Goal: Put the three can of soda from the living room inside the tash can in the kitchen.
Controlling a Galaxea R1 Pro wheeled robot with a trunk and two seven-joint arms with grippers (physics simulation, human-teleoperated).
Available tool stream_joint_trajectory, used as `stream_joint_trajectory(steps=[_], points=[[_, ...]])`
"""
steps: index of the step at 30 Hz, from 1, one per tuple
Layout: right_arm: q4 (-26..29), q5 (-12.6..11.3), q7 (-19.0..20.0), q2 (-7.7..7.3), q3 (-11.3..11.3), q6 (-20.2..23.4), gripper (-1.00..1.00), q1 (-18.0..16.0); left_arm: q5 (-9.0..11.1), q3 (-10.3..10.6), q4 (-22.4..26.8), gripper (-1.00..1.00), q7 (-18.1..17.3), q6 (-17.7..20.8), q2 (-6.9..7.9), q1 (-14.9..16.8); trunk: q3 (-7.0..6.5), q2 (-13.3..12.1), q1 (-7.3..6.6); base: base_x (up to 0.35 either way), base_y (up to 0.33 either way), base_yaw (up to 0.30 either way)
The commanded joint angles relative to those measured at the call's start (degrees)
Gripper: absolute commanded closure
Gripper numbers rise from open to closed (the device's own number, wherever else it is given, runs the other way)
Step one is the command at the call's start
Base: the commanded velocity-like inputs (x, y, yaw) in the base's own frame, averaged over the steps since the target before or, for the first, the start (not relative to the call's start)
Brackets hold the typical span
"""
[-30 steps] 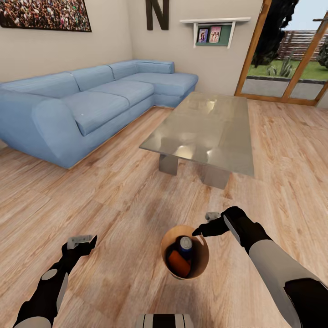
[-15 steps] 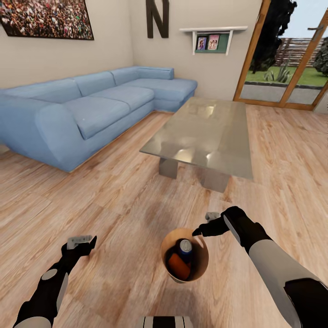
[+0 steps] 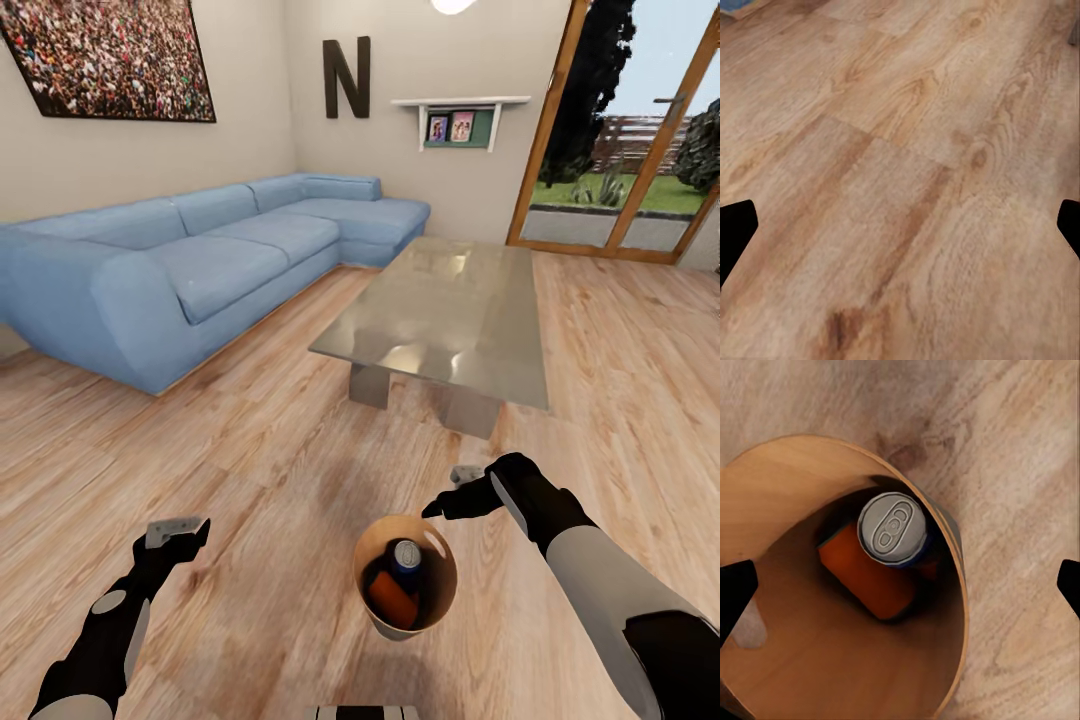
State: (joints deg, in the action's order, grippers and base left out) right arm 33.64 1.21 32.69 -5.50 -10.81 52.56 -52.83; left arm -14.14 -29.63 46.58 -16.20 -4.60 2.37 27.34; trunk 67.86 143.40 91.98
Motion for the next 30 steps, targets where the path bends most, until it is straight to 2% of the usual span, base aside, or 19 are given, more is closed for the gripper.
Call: stream_joint_trajectory(steps=[1, 12, 17, 30], points=[[0.0, 0.02, 0.0, -0.01, 0.0, 0.0, -1.0, 0.0, -0.01, 0.0, 0.0, -1.0, 0.01, 0.04, 0.0, 0.0, -0.23, -0.02, -0.02, 0.0, 0.0, 0.0], [-0.06, 0.02, -0.08, 0.05, -0.08, 0.0, -1.0, 0.0, -0.05, -0.05, -0.88, -1.0, 0.98, 0.52, 0.04, 0.05, -2.67, -0.16, -0.31, 0.0, 0.0, 0.0], [-0.07, 0.02, -0.08, 0.02, -0.04, 0.0, -1.0, 0.0, 0.04, -0.05, -1.44, -1.0, 2.43, 0.75, 0.08, 0.06, -3.56, -2.17, -1.4, 0.0, 0.0, 0.0], [0.01, 0.1, -0.21, -0.01, 0.05, 0.0, -1.0, 0.0, 0.0, -0.02, -1.66, -1.0, 2.84, 0.82, 0.08, 0.02, -5.9, -7.38, -4.26, 0.0, 0.0, 0.0]])
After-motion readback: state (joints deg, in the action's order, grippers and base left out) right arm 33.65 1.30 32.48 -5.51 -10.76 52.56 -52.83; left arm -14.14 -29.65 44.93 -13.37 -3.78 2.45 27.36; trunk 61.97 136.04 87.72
